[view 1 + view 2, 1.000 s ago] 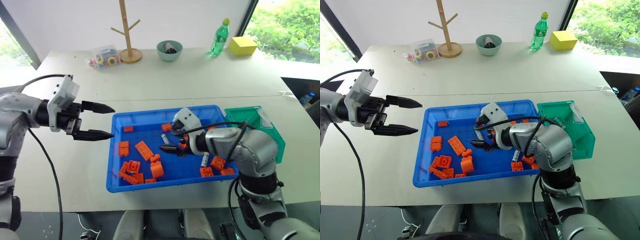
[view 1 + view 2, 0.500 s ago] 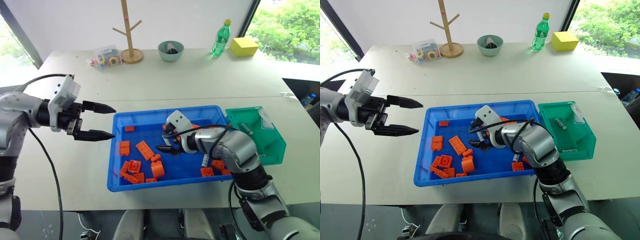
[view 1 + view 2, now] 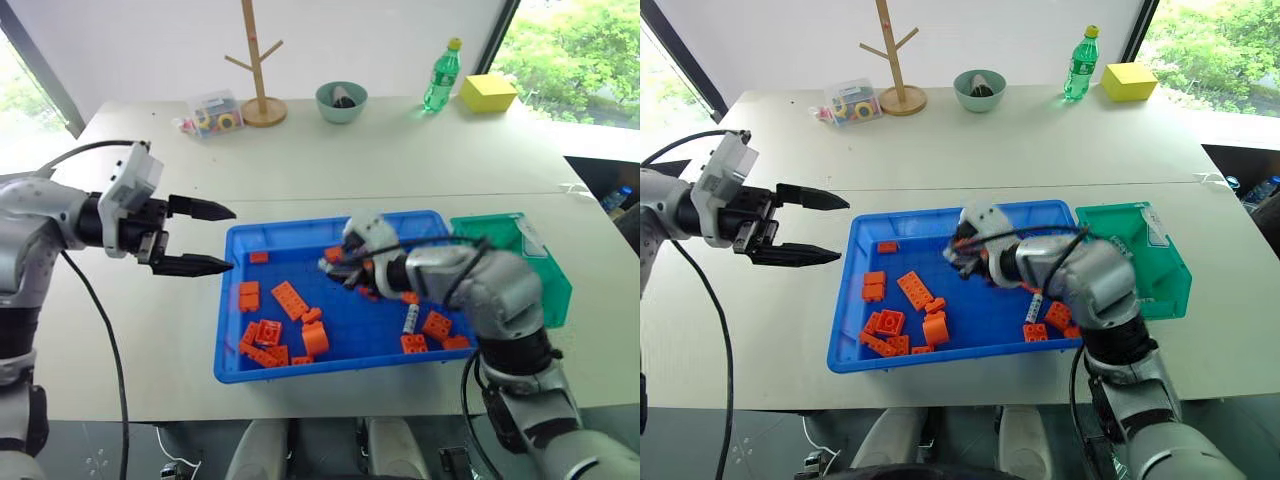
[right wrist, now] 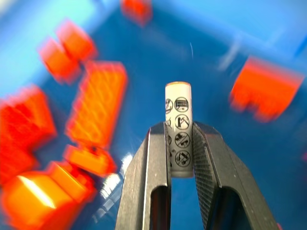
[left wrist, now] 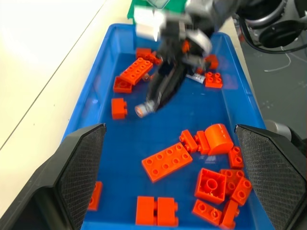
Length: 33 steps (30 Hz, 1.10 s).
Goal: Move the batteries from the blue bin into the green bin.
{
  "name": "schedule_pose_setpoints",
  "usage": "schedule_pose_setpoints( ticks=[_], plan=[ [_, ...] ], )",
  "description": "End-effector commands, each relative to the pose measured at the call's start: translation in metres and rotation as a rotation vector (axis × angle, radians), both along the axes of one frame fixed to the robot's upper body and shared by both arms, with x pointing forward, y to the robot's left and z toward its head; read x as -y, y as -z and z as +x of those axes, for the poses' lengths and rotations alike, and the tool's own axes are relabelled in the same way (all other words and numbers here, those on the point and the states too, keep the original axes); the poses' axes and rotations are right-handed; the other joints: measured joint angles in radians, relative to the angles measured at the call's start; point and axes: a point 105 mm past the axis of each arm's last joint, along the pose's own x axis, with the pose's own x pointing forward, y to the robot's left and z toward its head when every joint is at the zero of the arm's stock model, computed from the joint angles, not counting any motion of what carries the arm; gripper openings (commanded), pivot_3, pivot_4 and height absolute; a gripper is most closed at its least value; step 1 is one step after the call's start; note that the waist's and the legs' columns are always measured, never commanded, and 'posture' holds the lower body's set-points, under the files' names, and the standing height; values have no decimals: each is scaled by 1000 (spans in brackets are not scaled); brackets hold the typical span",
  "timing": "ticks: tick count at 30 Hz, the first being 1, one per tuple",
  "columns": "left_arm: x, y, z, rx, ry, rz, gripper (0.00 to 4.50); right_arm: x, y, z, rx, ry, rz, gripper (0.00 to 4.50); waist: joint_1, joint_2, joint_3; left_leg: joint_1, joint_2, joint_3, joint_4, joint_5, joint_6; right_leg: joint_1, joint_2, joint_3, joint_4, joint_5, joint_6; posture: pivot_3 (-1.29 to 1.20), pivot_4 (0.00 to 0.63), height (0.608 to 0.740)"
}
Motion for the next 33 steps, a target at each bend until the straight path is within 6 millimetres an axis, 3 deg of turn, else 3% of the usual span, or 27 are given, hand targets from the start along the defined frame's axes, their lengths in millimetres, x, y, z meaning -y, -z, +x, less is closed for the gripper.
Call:
schedule_pose_setpoints(
  ticks=[1, 4, 8, 11, 16, 17, 19, 21, 22, 27, 30, 33],
  plan=[
    [4, -5, -2, 29, 9, -19, 4500, 35, -46, -5, 102, 33, 63, 378, 5, 0, 0, 0, 0, 0, 0, 0, 0, 0, 0, 0, 0, 0, 0, 0, 150, 703],
    [4, 0, -5, 21, 15, -14, 4500, 87, -60, -5, 142, 164, -4, 378, 8, 0, 0, 0, 0, 0, 0, 0, 1, 2, 0, -1, -3, 0, 0, 0, 150, 703],
    [3, 1, -5, 18, 11, -15, 4500, 165, -55, -15, 128, 365, -153, 378, 5, -1, 1, -1, -1, 1, 0, -1, 2, 2, -2, -1, -4, -1, 1, 0, 150, 703],
    [4, 1, -4, 19, 14, -17, 4500, 191, -42, -24, 97, 424, -221, 378, -5, -1, 1, 0, 0, 3, -1, -1, 2, 2, -2, -1, -3, -1, 1, 0, 150, 703],
    [8, -1, -1, 26, 24, -18, 4500, 213, -12, -30, 66, 480, -327, 378, -1, -1, 1, 3, 1, 4, 0, -1, 2, 3, -2, 1, -2, 0, 1, 0, 150, 703],
    [9, -2, -1, 27, 26, -18, 4500, 217, -8, -29, 66, 500, -326, 1201, 1, -1, 1, 3, 1, 4, 0, -1, 2, 3, -3, 1, -2, 0, 1, 0, 150, 703],
    [10, -1, -1, 27, 30, -19, 4500, 224, -5, -26, 75, 533, -327, 1973, 3, -1, 1, 3, 1, 4, 0, -1, 2, 3, -3, 1, -3, 0, 1, 0, 150, 703],
    [12, -2, -1, 26, 35, -19, 4500, 227, -6, -24, 91, 544, -344, 3210, 4, -1, 1, 3, 1, 4, 0, -1, 2, 3, -3, 1, -3, 0, 1, 0, 150, 703],
    [12, -2, -1, 26, 37, -18, 4500, 227, -9, -24, 101, 540, -345, 3513, 4, -1, 1, 3, 1, 4, 0, -1, 2, 3, -3, 1, -3, 0, 1, 0, 150, 703],
    [12, -2, -1, 23, 41, -17, 4500, 212, -42, -20, 171, 509, -293, 3513, 1, -1, 1, 2, 1, 4, 0, -1, 2, 3, -3, 1, -3, 0, 1, 0, 150, 703],
    [13, -2, 0, 22, 42, -16, 4500, 176, -54, -22, 163, 412, -181, 3513, 0, -1, 1, 3, 1, 3, 0, -1, 2, 3, -3, 1, -3, 0, 1, 0, 150, 703],
    [14, -2, 1, 23, 45, -15, 4500, 137, -42, -31, 104, 300, -137, 3513, 3, -1, 0, 2, 2, 2, 0, -1, 2, 3, -2, 0, -3, -1, 0, 0, 150, 703]
  ],
)
